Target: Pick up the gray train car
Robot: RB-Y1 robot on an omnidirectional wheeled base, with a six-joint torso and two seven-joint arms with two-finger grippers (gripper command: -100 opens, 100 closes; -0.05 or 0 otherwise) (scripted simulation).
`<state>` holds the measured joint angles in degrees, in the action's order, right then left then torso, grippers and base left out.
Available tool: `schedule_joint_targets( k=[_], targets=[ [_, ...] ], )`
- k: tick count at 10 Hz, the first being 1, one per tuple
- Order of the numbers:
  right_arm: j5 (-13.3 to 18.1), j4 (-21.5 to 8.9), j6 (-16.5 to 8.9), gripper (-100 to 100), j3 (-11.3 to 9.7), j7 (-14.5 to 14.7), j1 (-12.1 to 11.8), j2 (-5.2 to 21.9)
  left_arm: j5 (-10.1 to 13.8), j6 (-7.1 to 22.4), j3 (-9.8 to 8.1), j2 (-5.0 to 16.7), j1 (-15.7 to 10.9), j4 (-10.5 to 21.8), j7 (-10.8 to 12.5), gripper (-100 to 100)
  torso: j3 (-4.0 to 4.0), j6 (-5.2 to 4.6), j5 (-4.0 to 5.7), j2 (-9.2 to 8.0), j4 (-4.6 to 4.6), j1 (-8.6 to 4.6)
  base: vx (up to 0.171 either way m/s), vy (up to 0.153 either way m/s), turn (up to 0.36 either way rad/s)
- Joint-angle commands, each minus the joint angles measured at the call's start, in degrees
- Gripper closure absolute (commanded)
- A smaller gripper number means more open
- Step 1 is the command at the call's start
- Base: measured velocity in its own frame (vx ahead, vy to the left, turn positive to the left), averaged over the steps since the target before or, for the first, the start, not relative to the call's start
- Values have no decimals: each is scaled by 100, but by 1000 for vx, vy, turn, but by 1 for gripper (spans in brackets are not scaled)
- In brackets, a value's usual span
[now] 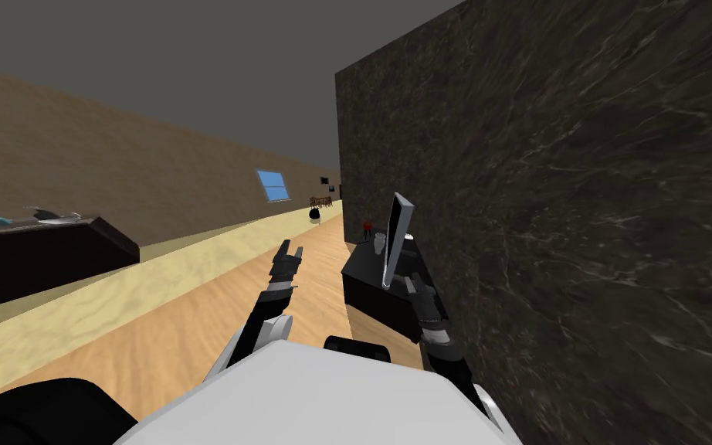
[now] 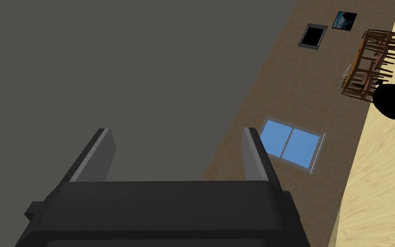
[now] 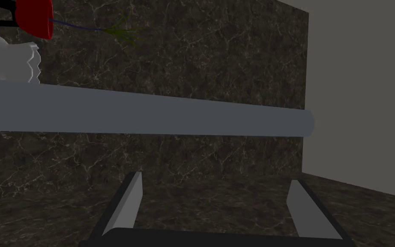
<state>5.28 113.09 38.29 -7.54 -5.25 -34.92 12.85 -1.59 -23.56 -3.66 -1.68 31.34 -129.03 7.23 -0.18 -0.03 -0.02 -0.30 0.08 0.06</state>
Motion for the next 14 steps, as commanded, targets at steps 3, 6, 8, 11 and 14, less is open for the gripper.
schedule_joint_targets(
  k=[3,6,8,11,14],
  targets=[
    [345,-510,12,-100,-165,125,-195,339,0,0,0,0,0,0,0,0,3,1,1,5,-1,-6,-55,38,230],
    [516,-942,33,-100,-241,194,-262,501,0,0,0,0,-1,0,0,0,6,4,2,9,-2,-9,-40,26,176],
    [693,-1271,51,-100,-316,267,-322,664,0,0,0,0,-1,0,0,0,7,5,2,13,-3,-10,-28,25,228],
    [1066,-1788,72,-100,-463,425,-419,995,0,0,-1,1,1,0,0,0,10,-1,3,17,-3,-14,-18,24,232],
    [1258,-2224,77,-100,-535,509,-454,1161,0,0,-1,1,2,0,0,0,14,-2,4,24,-5,-20,-2,11,148]
  ],
)
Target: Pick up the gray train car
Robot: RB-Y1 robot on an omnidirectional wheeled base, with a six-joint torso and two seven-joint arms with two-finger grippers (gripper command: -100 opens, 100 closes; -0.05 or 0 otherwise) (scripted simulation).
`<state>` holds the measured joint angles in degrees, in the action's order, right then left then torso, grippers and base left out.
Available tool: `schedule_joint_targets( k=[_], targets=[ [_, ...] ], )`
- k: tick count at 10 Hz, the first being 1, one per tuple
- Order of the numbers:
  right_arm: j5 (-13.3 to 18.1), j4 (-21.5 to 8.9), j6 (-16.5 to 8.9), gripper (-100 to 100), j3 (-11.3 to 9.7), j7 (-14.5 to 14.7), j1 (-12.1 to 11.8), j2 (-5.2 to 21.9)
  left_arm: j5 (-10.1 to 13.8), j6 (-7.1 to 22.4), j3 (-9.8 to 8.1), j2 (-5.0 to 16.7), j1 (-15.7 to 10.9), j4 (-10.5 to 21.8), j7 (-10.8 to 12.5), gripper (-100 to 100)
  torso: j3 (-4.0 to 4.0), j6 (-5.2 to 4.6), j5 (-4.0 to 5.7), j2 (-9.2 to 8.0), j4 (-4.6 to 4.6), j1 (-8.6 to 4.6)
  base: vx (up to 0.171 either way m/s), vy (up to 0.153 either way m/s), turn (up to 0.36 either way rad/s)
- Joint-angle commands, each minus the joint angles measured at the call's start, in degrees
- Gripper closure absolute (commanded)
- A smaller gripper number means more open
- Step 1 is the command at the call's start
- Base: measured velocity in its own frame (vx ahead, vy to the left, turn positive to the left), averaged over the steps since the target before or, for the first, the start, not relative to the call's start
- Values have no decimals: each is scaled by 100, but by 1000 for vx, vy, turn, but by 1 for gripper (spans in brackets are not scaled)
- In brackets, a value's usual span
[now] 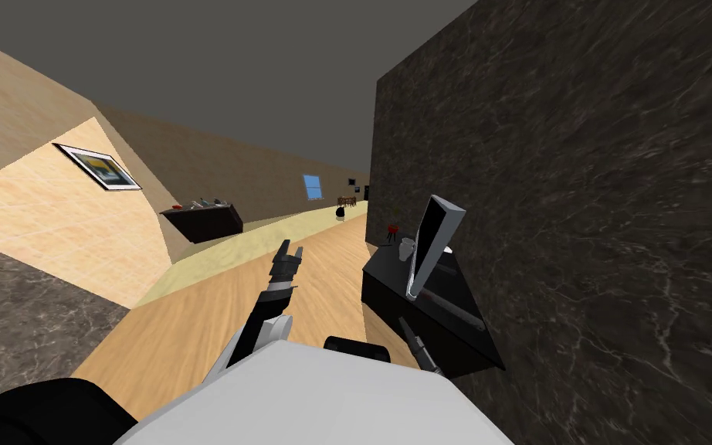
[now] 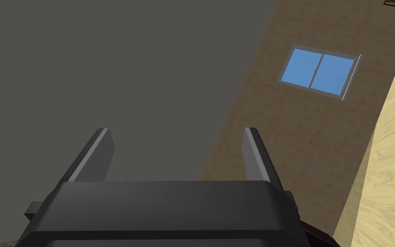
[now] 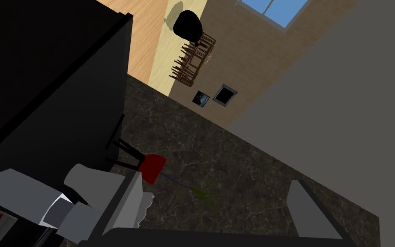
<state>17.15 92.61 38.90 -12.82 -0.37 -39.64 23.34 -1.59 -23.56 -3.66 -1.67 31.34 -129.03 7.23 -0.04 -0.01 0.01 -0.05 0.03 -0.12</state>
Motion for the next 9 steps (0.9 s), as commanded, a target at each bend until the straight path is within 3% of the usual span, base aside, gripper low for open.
schedule_joint_targets(
  k=[1,2,4,5,7,8,9],
  targets=[
    [71,-256,16,-100,-8,21,18,112,0,0,0,0,0,0,0,0,0,0,0,0,0,0,2,7,198],
    [268,-445,18,-100,-81,108,-6,278,0,0,-1,0,1,0,0,0,1,-4,0,1,0,-3,8,8,307],
    [268,-606,18,-100,-81,108,-6,278,0,0,-1,0,1,0,0,0,2,-5,1,3,-1,-6,6,-1,70],
    [466,-792,17,-100,-154,197,-21,442,0,0,-1,0,2,0,0,0,1,-6,1,2,0,-5,10,6,320],
    [466,-957,17,-100,-154,197,-21,442,0,0,-1,0,2,0,0,0,3,-6,1,5,-1,-8,11,-7,77],
    [666,-1191,14,-100,-226,288,-26,606,0,0,-2,0,2,0,0,0,2,-7,1,4,-1,-7,16,-1,301],
    [666,-1305,14,-100,-226,288,-26,606,0,0,0,0,0,0,0,0,3,-1,1,6,-1,-7,18,-11,168]
  ],
)
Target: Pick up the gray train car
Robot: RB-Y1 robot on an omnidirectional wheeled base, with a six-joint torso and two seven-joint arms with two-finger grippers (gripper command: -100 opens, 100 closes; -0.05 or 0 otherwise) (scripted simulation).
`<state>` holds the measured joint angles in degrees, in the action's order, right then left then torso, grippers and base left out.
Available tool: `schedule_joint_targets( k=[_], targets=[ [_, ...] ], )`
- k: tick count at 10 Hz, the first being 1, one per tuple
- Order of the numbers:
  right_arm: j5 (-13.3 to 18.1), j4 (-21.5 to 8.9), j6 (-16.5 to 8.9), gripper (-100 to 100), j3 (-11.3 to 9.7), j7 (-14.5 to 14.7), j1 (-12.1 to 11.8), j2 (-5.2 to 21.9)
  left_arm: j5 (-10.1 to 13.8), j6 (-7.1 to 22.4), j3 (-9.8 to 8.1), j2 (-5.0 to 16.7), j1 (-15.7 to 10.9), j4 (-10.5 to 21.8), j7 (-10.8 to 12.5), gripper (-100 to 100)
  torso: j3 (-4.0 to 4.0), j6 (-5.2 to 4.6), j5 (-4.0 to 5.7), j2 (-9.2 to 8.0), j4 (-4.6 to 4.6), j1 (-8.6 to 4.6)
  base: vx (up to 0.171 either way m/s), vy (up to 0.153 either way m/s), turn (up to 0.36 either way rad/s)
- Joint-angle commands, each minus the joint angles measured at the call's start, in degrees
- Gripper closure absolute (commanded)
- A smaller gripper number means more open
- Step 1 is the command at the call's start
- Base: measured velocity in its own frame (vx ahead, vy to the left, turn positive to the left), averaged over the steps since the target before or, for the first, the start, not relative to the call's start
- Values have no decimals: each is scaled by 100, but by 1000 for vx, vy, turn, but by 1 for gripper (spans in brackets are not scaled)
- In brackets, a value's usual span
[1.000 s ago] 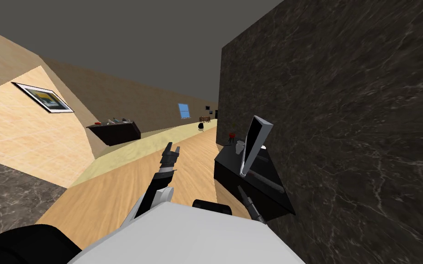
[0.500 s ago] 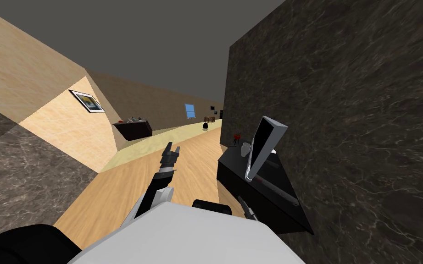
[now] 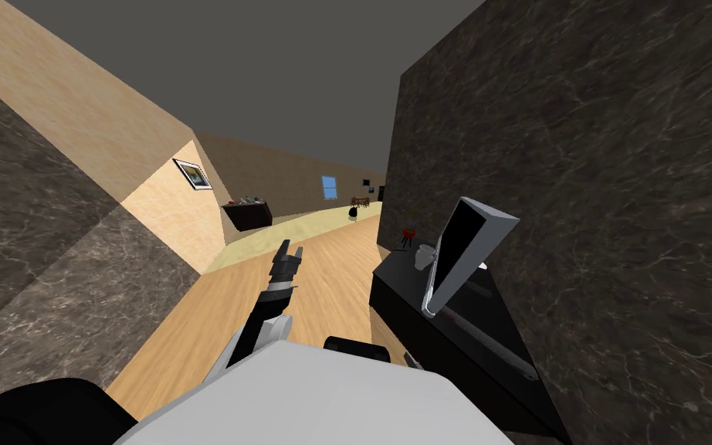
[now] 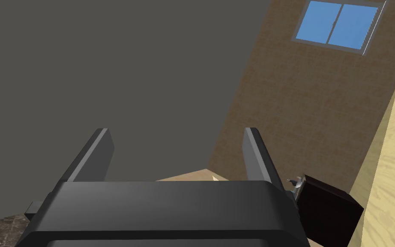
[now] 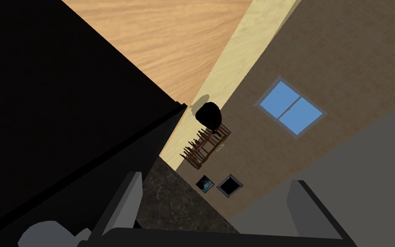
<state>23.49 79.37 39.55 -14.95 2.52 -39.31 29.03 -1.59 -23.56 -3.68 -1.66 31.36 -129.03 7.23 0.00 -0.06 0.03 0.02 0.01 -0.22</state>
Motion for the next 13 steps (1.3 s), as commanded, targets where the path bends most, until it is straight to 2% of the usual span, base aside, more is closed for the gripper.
schedule_joint_targets(
  k=[1,2,3,4,5,6,7,8,9,12,13],
  targets=[
    [232,-286,-58,-100,-84,91,-56,198,0,0,0,0,0,0,0,0,0,0,0,0,0,0,24,-14,357],
    [387,-585,-69,-100,-151,185,-45,357,0,0,1,0,-1,0,0,0,1,5,0,2,0,-4,51,-34,453],
    [432,-644,-69,-100,-151,185,-45,357,0,0,0,0,-1,0,0,0,5,4,1,9,-2,-9,42,-42,125],
    [629,-835,-85,-100,-213,279,-29,513,0,0,-1,0,1,0,0,0,6,-2,3,9,-2,-10,39,-40,229],
    [629,-1013,-85,-100,-213,279,-29,513,0,0,0,0,0,0,0,0,6,3,3,10,-2,-11,34,-34,187],
    [629,-1013,-85,-100,-213,279,-29,513,0,0,0,0,0,0,0,0,5,-1,2,8,-2,-8,13,-15,10],
    [825,-1325,-104,-100,-270,374,-9,667,0,0,-1,0,1,0,0,0,2,-3,1,3,-1,0,18,-18,236],
    [825,-1351,-104,-100,-270,374,-9,667,0,0,0,0,0,0,0,0,1,2,-1,2,-1,-2,24,-33,188],
    [1016,-1528,-127,-100,-323,468,15,820,0,0,0,0,0,0,0,0,2,-1,1,4,0,-5,42,-45,248],
    [1204,-2011,-153,-100,-371,562,42,973,0,0,0,1,0,0,0,0,7,3,4,13,-2,-15,35,-51,204],
    [1386,-2330,-182,-100,-415,655,72,1127,0,0,-1,1,1,0,0,0,6,-3,2,10,-2,-13,35,-55,237]
  ],
)
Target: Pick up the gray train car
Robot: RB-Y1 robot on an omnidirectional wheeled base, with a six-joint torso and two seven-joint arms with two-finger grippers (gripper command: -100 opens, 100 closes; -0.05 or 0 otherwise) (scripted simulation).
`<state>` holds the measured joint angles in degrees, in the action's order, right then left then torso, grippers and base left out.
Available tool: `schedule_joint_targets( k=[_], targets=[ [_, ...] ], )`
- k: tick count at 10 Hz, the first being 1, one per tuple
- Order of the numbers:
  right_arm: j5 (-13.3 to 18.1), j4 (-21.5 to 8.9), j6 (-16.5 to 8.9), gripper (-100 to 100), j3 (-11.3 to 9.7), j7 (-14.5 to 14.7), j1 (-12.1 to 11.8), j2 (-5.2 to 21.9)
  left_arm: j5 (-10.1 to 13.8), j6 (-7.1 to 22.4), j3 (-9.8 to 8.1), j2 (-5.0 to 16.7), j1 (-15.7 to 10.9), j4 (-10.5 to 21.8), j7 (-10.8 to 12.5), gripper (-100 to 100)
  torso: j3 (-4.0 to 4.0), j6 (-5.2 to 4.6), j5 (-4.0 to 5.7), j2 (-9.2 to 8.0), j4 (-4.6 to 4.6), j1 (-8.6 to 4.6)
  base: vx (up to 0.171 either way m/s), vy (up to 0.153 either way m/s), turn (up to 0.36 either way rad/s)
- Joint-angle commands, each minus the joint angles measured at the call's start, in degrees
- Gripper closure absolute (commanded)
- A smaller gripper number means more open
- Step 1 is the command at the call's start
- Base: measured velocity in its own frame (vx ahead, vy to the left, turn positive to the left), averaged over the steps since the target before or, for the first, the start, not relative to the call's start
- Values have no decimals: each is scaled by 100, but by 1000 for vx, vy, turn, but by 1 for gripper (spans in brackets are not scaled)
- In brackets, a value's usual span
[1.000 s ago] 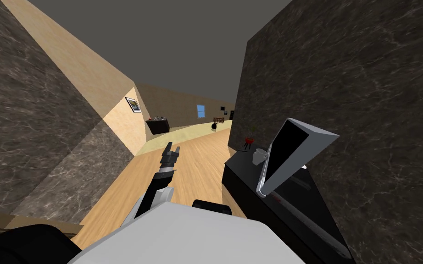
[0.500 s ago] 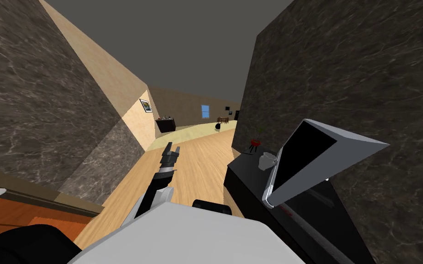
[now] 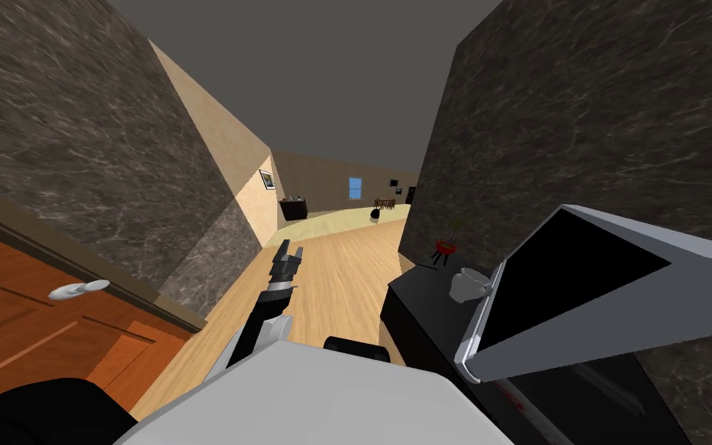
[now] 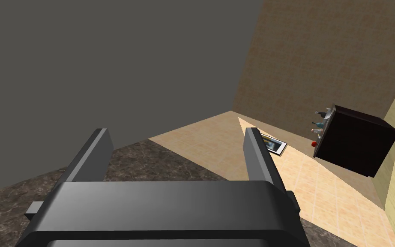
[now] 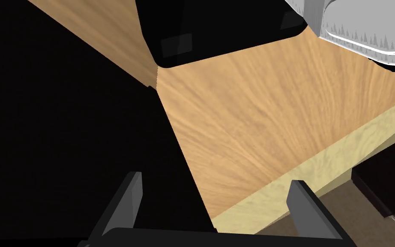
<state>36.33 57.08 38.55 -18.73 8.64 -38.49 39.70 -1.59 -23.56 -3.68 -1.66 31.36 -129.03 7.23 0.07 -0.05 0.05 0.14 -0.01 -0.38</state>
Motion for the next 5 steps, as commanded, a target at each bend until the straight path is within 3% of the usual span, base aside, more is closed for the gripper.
schedule_joint_targets(
  k=[1,3,4,5],
  targets=[
    [279,-286,-114,-100,-75,135,22,215,0,0,0,0,0,0,0,0,0,0,0,0,0,0,49,-80,357],
    [279,-409,-114,-100,-75,135,22,215,0,0,-1,0,1,0,0,0,2,-4,4,3,0,-6,23,-57,63],
    [448,-661,-148,-100,-110,224,60,369,0,0,-1,0,1,0,0,0,-2,-7,1,-4,1,9,20,-36,203],
    [448,-641,-148,-100,-110,224,60,369,0,0,0,0,0,0,0,0,-2,-1,-2,-4,1,10,20,-44,134]
  ],
)
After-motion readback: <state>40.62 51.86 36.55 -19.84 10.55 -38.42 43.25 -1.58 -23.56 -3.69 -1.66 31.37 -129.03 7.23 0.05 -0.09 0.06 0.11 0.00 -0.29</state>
